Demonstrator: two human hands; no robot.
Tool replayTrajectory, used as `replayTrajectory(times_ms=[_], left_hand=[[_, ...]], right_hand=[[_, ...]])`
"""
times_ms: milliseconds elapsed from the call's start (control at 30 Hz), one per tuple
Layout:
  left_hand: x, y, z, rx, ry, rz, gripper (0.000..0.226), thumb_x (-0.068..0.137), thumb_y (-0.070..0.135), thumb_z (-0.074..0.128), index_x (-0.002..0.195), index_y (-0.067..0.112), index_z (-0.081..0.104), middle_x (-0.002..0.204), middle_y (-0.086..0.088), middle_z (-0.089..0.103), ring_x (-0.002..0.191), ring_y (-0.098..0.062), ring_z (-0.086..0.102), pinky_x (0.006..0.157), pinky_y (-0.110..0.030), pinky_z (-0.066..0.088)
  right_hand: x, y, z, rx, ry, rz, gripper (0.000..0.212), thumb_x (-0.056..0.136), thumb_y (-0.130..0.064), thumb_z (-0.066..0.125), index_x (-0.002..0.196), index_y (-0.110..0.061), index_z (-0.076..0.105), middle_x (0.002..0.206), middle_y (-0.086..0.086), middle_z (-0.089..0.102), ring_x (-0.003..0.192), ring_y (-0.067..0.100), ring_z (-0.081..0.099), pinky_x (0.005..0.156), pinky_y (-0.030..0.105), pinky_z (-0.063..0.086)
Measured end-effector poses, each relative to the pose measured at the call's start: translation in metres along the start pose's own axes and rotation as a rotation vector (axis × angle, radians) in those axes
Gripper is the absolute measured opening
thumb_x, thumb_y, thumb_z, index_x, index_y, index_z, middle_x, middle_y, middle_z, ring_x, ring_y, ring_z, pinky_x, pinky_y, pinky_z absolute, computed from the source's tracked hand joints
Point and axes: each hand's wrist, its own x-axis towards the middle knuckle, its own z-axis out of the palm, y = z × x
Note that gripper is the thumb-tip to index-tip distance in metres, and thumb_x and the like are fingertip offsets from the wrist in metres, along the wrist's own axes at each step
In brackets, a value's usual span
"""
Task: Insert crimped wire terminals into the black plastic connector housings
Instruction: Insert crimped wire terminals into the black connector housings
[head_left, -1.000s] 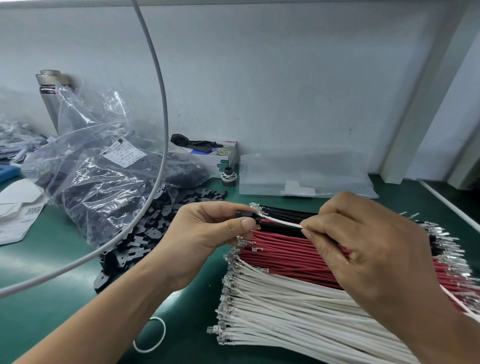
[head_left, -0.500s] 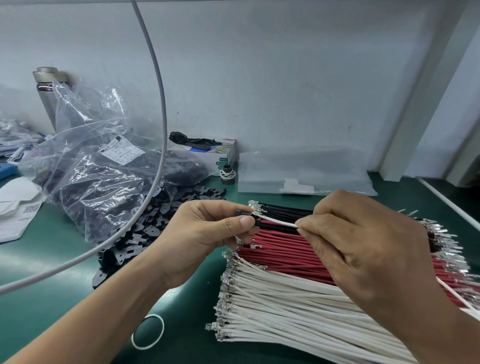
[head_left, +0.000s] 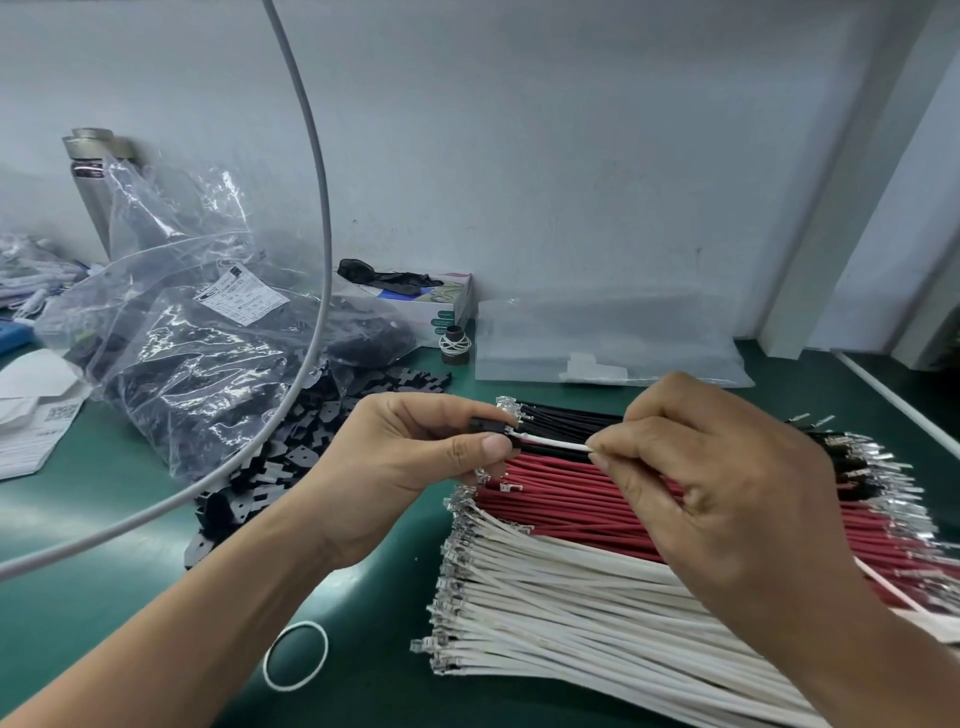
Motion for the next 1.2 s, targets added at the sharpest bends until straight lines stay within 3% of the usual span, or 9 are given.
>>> replayTrajectory(times_ms=[67, 233, 433, 533, 767, 900, 1200], left_hand=[[0.000, 0.001, -0.001, 0.008, -0.011, 0.007, 0.031, 0.066, 0.019, 0.085, 0.095, 0.009, 0.083, 0.085, -0.017, 0.078, 0.074, -0.020, 0.071, 0.066, -0.023, 0.056], [0.000, 0.002, -0.002, 0.055, -0.009, 0.032, 0.028, 0.065, 0.018, 0.084, 0.092, 0.011, 0.084, 0.080, -0.013, 0.078, 0.070, -0.015, 0.071, 0.065, -0.020, 0.055], [-0.001, 0.003, -0.003, 0.150, -0.003, 0.066, 0.026, 0.067, 0.016, 0.085, 0.091, 0.007, 0.083, 0.081, -0.013, 0.079, 0.073, -0.014, 0.072, 0.071, -0.018, 0.056], [-0.001, 0.001, -0.002, 0.197, 0.024, 0.064, 0.026, 0.068, 0.014, 0.085, 0.093, 0.006, 0.083, 0.085, -0.017, 0.079, 0.077, -0.018, 0.072, 0.076, -0.023, 0.059], [-0.002, 0.000, 0.005, 0.086, -0.010, 0.049, 0.025, 0.067, 0.009, 0.082, 0.090, 0.001, 0.082, 0.078, -0.018, 0.076, 0.071, -0.021, 0.070, 0.073, -0.024, 0.058], [-0.001, 0.000, 0.003, 0.107, 0.002, 0.045, 0.025, 0.069, 0.006, 0.082, 0.092, -0.003, 0.080, 0.083, -0.021, 0.077, 0.073, -0.021, 0.071, 0.073, -0.024, 0.059], [-0.002, -0.004, 0.005, 0.124, -0.044, 0.066, 0.026, 0.071, 0.012, 0.083, 0.094, 0.000, 0.081, 0.082, -0.021, 0.077, 0.073, -0.022, 0.070, 0.074, -0.025, 0.059]], right_hand=[[-0.002, -0.001, 0.003, 0.123, -0.008, 0.096, 0.011, 0.094, -0.023, 0.071, 0.084, -0.024, 0.075, 0.080, -0.013, 0.059, 0.070, 0.011, 0.060, 0.059, 0.030, 0.050], [-0.002, -0.001, 0.012, 0.477, -0.057, 0.399, 0.018, 0.082, -0.017, 0.079, 0.077, -0.033, 0.073, 0.081, -0.012, 0.066, 0.081, 0.014, 0.063, 0.066, 0.014, 0.045], [-0.005, -0.003, 0.012, 0.104, 0.003, 0.138, 0.013, 0.095, -0.018, 0.069, 0.083, -0.019, 0.073, 0.080, -0.011, 0.058, 0.071, 0.011, 0.058, 0.060, 0.031, 0.049], [-0.005, -0.002, 0.012, -0.029, 0.052, 0.048, 0.012, 0.092, -0.019, 0.068, 0.084, -0.014, 0.075, 0.080, -0.006, 0.059, 0.069, 0.013, 0.056, 0.057, 0.031, 0.049], [-0.008, -0.007, 0.015, 0.214, -0.002, 0.190, 0.007, 0.092, -0.021, 0.071, 0.085, -0.021, 0.073, 0.083, -0.014, 0.058, 0.074, 0.010, 0.058, 0.063, 0.032, 0.049], [-0.007, -0.011, 0.016, 0.237, -0.066, 0.228, 0.009, 0.090, -0.036, 0.065, 0.084, -0.031, 0.069, 0.082, -0.015, 0.057, 0.075, 0.010, 0.059, 0.061, 0.030, 0.049], [-0.009, -0.014, 0.024, 0.249, -0.010, 0.209, 0.012, 0.091, -0.027, 0.066, 0.083, -0.020, 0.070, 0.081, -0.012, 0.055, 0.071, 0.010, 0.055, 0.060, 0.034, 0.048]])
